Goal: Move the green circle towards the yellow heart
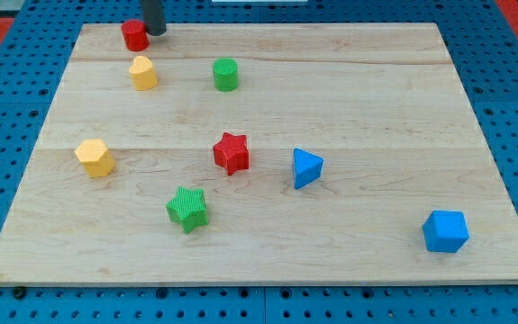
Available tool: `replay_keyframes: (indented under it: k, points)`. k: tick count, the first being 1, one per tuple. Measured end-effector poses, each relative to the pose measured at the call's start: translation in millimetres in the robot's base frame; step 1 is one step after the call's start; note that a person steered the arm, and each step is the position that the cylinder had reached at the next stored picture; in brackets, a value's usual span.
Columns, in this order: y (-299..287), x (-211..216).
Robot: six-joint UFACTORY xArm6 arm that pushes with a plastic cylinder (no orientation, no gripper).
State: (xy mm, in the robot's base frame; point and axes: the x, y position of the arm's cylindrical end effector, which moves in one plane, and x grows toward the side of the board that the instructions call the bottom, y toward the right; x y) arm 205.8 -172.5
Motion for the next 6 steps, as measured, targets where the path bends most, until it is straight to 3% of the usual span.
replay_keyframes:
  k: [1, 3, 5, 6]
  points:
    - [20.6, 12.2]
    - [186.3, 34.8]
    - [208.2, 143.1]
    - [169.4, 144.3]
